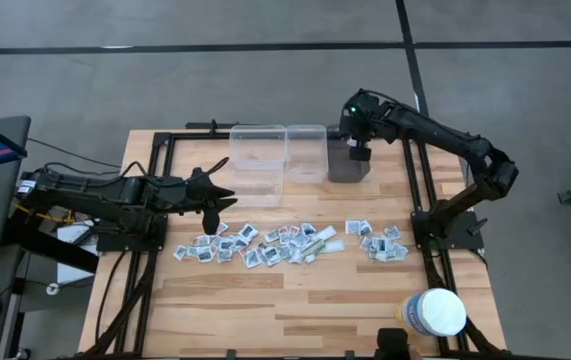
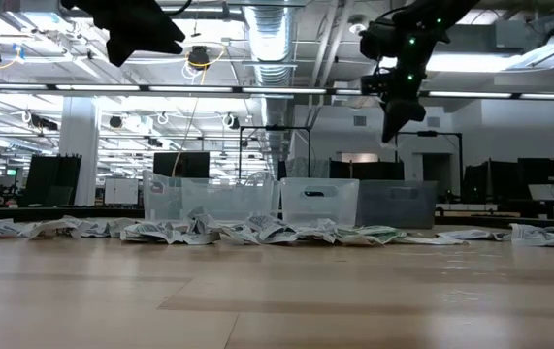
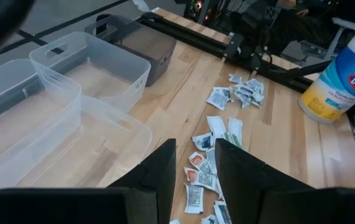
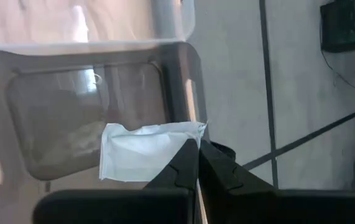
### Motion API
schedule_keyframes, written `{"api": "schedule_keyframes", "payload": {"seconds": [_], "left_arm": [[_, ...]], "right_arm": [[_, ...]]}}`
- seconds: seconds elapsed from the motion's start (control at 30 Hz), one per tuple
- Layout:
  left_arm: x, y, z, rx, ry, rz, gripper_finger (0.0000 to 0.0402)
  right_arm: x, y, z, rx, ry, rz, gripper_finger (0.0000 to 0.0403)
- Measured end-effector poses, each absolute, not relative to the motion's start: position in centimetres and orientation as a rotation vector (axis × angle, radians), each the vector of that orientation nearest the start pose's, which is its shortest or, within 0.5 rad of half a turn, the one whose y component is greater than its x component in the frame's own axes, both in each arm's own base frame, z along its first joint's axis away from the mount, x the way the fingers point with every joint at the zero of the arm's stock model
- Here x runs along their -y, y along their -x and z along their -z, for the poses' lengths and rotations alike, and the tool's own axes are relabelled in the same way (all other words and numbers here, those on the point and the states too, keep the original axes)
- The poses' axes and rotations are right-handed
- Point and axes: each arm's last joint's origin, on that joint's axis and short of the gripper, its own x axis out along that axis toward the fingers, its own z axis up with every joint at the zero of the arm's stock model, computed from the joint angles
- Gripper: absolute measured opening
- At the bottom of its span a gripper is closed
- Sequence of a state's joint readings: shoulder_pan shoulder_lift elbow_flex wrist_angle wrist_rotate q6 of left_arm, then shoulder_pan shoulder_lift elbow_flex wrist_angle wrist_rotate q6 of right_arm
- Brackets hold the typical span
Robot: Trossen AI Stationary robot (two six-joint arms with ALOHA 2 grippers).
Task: Pick & Place First Aid Supplies
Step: Put the bandage pack into the black transparent bin, then put the alcohol pad into the top right transparent bin
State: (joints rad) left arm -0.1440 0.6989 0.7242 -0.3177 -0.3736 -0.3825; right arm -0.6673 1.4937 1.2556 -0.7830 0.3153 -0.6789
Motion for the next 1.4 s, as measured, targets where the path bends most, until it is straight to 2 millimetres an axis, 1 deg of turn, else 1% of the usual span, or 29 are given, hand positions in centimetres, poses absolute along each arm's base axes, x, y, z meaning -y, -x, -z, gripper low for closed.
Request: {"api": "schedule_keyframes", "payload": {"seconds": [0.23, 0.4, 0.7, 0.8, 0.97, 1.07, 1.13, 1.4], "left_arm": [[1.5, -16.7, -30.5, -0.278, 0.3, -0.251, 0.0112], [1.6, -17.3, -30.2, -0.302, 0.298, -0.236, 0.0112], [1.6, -17.5, -30.2, -0.293, 0.3, -0.235, 0.0112], [1.6, -17.5, -30.2, -0.291, 0.302, -0.235, 0.0112], [1.6, -17.5, -30.2, -0.284, 0.369, -0.244, 0.0112], [1.7, -17.5, -30.2, -0.289, 0.376, -0.221, 0.0112], [1.7, -17.5, -30.2, -0.292, 0.378, -0.21, 0.0112], [1.7, -17.5, -30.3, -0.288, 0.377, -0.207, 0.0112]], "right_arm": [[19.7, -22.8, -28.6, -1.285, 0.354, 0.524, 0.0029], [19.7, -22.9, -28.6, -1.283, 0.356, 0.523, 0.0047], [19.7, -22.9, -28.6, -1.282, 0.353, 0.523, 0.0077], [19.7, -22.9, -28.6, -1.282, 0.352, 0.523, 0.0093], [19.5, -23.0, -28.6, -1.282, 0.35, 0.525, 0.0129], [18.6, -23.6, -28.7, -1.277, 0.334, 0.57, 0.0146], [17.3, -24.2, -28.8, -1.282, 0.357, 0.561, 0.0149], [11.7, -27.3, -28.8, -1.234, 0.491, 0.405, 0.013]]}}
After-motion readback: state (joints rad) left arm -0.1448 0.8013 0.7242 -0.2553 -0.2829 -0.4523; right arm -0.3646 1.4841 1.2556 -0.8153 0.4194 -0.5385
